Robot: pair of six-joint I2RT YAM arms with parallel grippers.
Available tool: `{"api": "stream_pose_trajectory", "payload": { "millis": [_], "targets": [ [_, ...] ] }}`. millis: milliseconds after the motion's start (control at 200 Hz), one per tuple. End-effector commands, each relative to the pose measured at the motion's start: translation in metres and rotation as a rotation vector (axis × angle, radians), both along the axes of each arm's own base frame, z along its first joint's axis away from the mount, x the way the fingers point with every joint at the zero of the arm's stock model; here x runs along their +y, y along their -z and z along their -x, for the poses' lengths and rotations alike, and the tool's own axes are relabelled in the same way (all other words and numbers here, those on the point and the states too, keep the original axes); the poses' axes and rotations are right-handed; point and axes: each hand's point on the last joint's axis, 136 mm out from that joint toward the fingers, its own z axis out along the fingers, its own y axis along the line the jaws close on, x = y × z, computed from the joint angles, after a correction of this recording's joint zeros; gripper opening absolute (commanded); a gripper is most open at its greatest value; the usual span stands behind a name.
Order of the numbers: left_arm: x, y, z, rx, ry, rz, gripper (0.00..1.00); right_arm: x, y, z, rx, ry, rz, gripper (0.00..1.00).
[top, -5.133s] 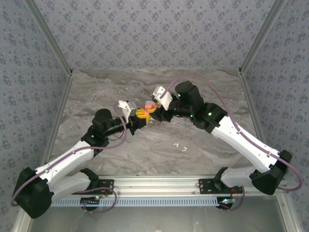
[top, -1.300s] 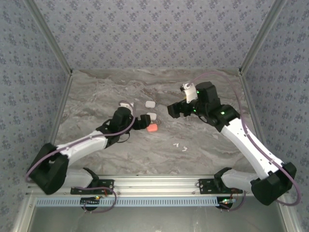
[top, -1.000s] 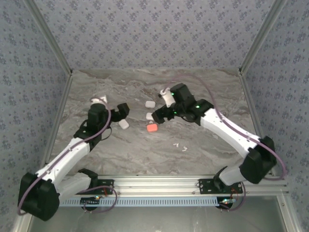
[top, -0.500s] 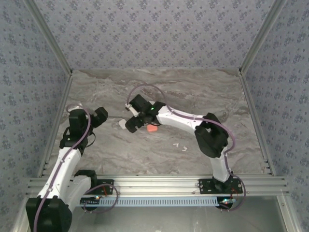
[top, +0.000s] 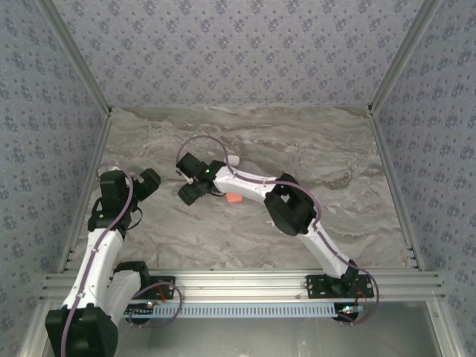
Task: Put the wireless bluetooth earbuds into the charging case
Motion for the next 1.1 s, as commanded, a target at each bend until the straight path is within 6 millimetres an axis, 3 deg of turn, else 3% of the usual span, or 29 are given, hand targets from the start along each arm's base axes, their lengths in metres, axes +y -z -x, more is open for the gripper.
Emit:
{"api": "stream_pose_trajectory", "payload": {
  "millis": [0,310,515,660,805,1094],
  "targets": [
    [-0.001,-0.001,0.004,-0.001,0.011,0.007,0.99,-0.002,0.012,0.001,-0.006,-0.013,0.077,0.83],
    [-0.002,0.000,0.004,0.000,0.012,0.010,0.99,-0.001,0.037,0.009,0.011,-0.055,0.151,0.67],
    [-0.003,-0.003,0.004,-0.008,0.023,0.010,0.99,-0.003,0.028,0.013,0.014,-0.069,0.143,0.48],
    [-0.008,-0.009,0.004,-0.031,0.051,0.011,0.99,-0.004,0.004,0.011,-0.024,-0.073,0.098,0.45],
    [-0.018,-0.023,0.001,-0.078,0.114,0.029,0.99,-0.012,-0.034,0.005,-0.103,-0.075,0.030,0.43],
    [-0.069,-0.068,-0.008,-0.224,0.392,0.172,0.96,-0.054,-0.107,0.021,-0.231,-0.190,-0.107,0.43]
  ]
}}
